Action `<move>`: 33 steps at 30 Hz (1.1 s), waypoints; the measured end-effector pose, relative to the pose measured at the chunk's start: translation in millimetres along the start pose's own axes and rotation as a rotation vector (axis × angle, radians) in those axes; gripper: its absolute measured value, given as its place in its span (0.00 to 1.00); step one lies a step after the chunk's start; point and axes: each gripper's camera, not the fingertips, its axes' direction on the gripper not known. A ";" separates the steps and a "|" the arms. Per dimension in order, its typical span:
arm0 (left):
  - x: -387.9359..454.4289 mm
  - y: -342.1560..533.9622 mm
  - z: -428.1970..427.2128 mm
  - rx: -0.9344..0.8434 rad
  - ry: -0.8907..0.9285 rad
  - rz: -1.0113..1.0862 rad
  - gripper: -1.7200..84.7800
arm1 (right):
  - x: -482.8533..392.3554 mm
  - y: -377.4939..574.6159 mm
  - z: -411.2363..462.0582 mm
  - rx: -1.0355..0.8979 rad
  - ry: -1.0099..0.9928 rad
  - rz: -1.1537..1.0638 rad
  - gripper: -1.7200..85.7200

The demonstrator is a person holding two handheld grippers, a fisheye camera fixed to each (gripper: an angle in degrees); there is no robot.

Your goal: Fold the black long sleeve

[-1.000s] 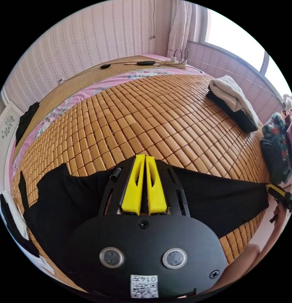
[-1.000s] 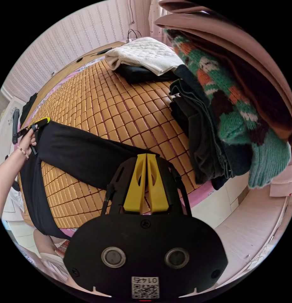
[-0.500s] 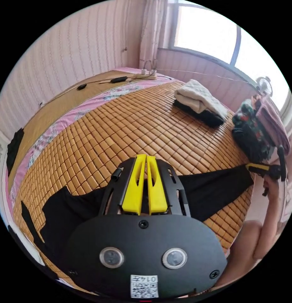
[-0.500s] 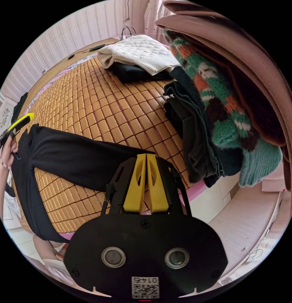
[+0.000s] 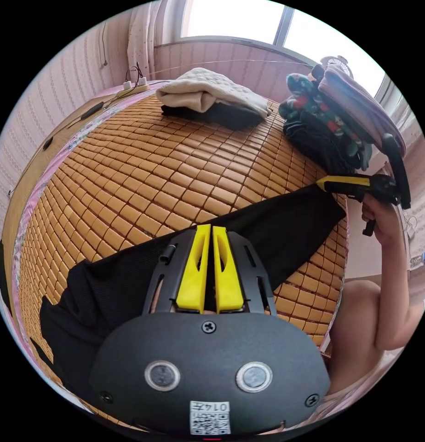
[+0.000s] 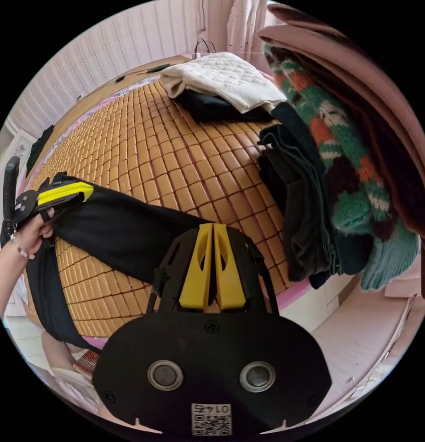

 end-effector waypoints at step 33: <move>204.2 72.1 -37.5 -0.012 0.144 0.277 0.07 | -16.4 47.5 -27.1 0.020 0.139 0.075 0.01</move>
